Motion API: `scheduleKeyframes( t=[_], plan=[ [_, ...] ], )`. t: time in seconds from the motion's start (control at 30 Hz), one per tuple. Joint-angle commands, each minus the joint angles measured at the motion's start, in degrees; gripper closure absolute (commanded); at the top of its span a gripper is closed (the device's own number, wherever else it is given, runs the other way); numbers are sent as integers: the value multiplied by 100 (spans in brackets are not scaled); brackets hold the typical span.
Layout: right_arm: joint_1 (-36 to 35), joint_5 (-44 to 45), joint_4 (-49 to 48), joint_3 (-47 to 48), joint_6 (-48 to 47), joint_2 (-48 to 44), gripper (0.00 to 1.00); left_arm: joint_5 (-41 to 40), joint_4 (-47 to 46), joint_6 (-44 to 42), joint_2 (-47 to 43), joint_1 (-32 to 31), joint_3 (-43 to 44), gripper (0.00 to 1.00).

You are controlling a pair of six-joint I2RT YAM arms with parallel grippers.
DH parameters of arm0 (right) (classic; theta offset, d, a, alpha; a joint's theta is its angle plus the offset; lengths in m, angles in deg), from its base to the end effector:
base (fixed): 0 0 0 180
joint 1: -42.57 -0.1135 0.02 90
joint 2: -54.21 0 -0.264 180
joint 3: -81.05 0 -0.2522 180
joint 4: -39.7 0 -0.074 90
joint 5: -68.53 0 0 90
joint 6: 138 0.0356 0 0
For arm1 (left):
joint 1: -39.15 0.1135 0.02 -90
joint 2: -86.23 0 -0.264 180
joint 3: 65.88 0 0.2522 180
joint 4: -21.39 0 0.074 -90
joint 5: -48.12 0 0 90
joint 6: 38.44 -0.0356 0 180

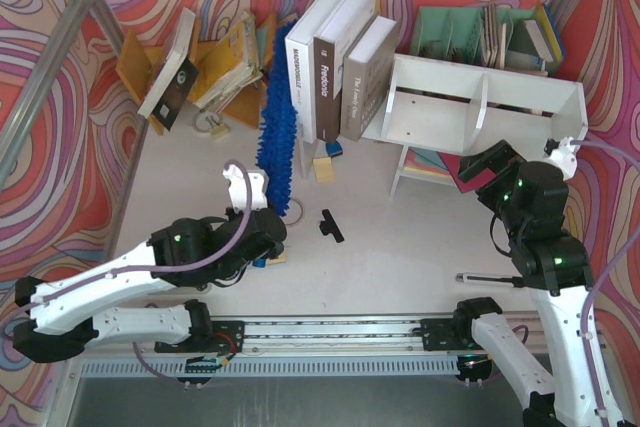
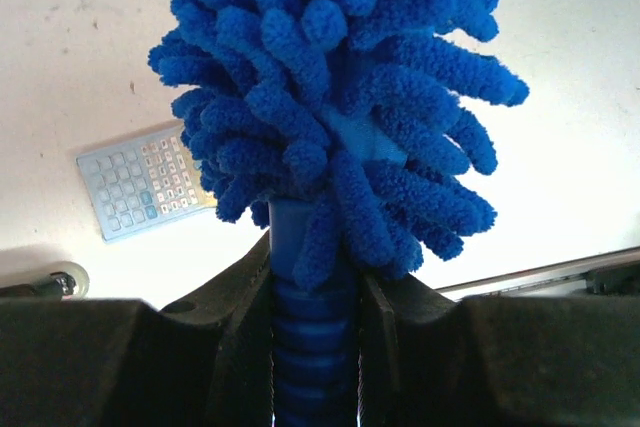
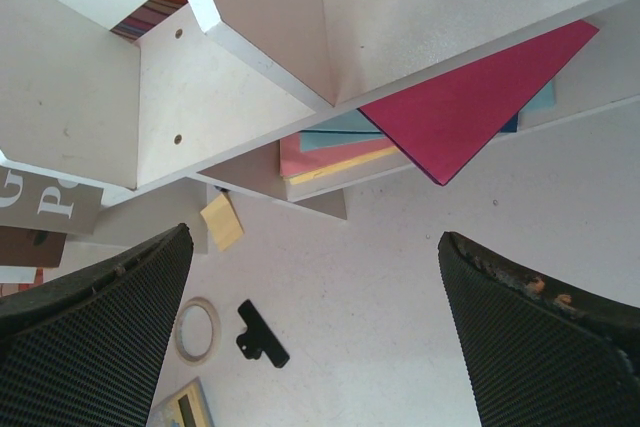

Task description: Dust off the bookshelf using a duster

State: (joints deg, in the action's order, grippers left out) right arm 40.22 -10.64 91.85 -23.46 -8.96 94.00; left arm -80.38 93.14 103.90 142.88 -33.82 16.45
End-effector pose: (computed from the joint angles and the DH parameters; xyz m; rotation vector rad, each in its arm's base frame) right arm 0.1266 -0.0015 0.3988 0.7107 1.7246 0.3265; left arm 0.0718 -0.1588 0.3700 0.0883 2.2005 -0.4314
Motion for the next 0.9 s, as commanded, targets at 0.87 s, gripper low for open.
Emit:
scheduleKeyframes(
  t=[0.87],
  plan=[
    [-7,-45,-176,122,-27,69,1,1630,-942,-1202,-162,1276,-1802,100]
  ],
)
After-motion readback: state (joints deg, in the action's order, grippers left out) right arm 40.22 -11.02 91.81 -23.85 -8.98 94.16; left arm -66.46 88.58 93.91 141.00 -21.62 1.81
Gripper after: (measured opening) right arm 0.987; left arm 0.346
